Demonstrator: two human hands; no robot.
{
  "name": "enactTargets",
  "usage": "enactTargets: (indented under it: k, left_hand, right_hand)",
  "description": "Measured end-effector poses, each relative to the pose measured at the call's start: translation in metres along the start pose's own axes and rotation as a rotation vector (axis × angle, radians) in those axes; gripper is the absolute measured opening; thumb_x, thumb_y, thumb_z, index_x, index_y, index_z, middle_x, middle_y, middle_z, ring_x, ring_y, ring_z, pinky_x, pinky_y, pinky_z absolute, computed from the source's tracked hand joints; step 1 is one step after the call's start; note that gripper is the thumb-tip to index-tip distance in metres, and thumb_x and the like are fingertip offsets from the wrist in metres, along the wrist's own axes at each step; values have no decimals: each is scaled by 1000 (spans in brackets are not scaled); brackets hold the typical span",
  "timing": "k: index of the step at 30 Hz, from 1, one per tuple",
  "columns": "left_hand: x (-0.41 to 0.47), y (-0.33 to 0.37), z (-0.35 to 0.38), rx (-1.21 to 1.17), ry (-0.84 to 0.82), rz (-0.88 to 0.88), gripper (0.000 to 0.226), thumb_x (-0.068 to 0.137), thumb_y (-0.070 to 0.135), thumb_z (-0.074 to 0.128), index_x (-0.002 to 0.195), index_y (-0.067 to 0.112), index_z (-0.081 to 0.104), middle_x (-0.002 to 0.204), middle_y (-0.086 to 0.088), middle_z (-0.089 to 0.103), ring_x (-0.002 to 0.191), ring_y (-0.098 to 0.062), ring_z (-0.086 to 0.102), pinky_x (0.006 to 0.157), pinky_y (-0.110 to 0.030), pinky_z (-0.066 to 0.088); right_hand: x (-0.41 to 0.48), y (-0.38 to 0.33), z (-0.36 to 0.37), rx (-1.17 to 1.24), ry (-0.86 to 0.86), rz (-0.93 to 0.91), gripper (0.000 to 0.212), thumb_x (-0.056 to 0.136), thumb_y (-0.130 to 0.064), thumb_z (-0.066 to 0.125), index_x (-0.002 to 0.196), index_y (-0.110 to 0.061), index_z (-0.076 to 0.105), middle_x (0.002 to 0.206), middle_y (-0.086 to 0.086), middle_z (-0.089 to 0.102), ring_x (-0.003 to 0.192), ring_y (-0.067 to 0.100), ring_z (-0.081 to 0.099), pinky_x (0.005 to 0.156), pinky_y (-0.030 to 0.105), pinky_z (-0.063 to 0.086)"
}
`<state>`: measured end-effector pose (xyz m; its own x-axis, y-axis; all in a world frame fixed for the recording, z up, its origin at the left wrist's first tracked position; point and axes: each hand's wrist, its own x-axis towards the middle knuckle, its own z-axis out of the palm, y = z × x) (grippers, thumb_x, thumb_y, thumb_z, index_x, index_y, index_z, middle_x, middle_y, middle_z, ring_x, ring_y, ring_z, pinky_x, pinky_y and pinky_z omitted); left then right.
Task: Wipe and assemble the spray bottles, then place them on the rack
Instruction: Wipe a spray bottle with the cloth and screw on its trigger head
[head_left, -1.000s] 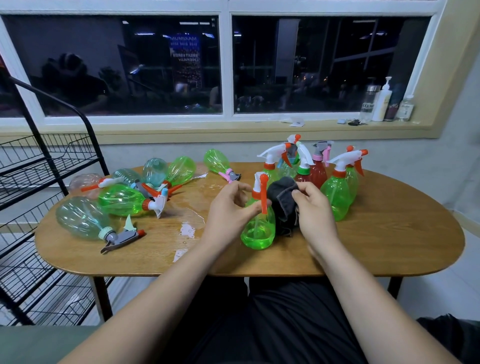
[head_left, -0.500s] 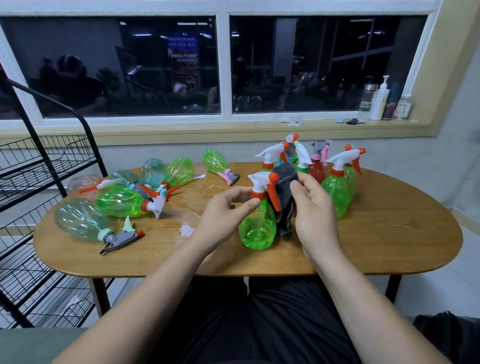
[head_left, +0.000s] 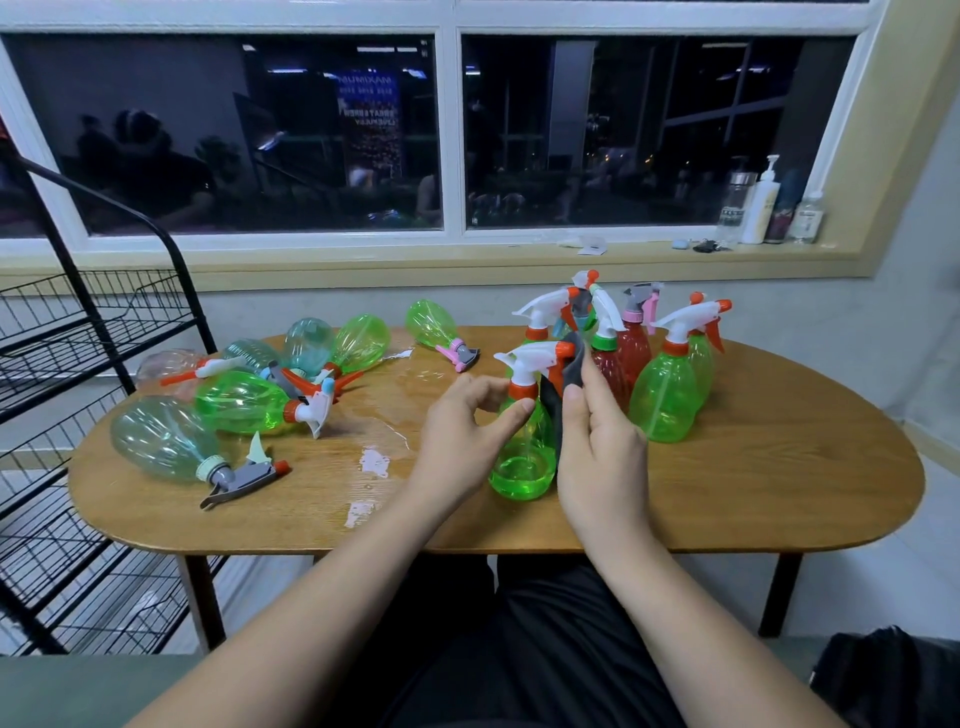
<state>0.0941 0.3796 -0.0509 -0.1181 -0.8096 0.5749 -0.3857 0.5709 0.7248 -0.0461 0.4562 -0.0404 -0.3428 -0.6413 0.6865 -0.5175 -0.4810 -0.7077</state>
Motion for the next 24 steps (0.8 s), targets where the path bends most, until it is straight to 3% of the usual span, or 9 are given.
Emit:
enactTargets:
  k: [2,3,7,10,14,19,22,24]
  left_hand:
    - [0,1,0,-4,20,-17,23,90,40,82,105,24,76,96,10,65,92,-5,65,78,-11,44]
    - [1,1,0,-9,24,-25,24,89,42,83,103,24,75,96,10,65,92,-5,64,78,-12,45]
    - [1,-1,1,-29,37,-51,26,86,47,84,99,28,70,98,10,65,92,-8,64,79,-20,50]
    - [1,-2,2,-50,44,-58,27,85,47,85,97,29,68,98,10,64,91,-8,62,79,-21,50]
    - [1,-3,5,-70,53,-52,31,83,48,87,97,29,67,97,9,64,87,-9,60,79,-24,49]
    - [-1,-4,7,-59,52,-30,34,82,49,87,94,27,64,95,7,61,85,-9,56,75,-21,46]
    - [-5,-3,9,-66,53,3,33,86,46,85,95,26,61,98,6,60,91,-6,56,77,-17,43]
    - [-9,-3,11,-78,46,-7,31,88,45,84,97,27,60,103,8,62,101,-4,59,81,-23,48]
  right_hand:
    - [-3,6,-1,-62,15,-32,47,113,-21,47,160,-23,48,125,-7,76,101,6,70,80,4,42]
    - [-3,11,-1,-73,14,-33,47,113,-22,47,160,-23,49,127,-2,76,103,12,71,81,9,44]
    - [-5,19,-5,-41,-11,68,44,114,-27,44,157,-23,52,133,-4,73,118,12,68,98,23,52]
    - [-4,25,-6,58,-27,191,40,115,-28,45,152,-26,58,138,-17,68,128,-1,60,112,33,49]
    - [-5,32,2,235,-29,343,46,107,-38,49,150,-29,59,143,-18,66,136,3,58,119,46,45]
    - [3,26,5,277,31,344,51,109,-27,52,159,-36,45,160,-15,50,148,2,45,125,45,38]
    - [6,19,8,233,20,317,55,105,-34,50,157,-48,38,159,-13,52,145,9,50,121,48,42]
    - [6,17,10,211,13,297,56,106,-31,49,157,-49,35,158,-11,53,143,14,54,118,51,44]
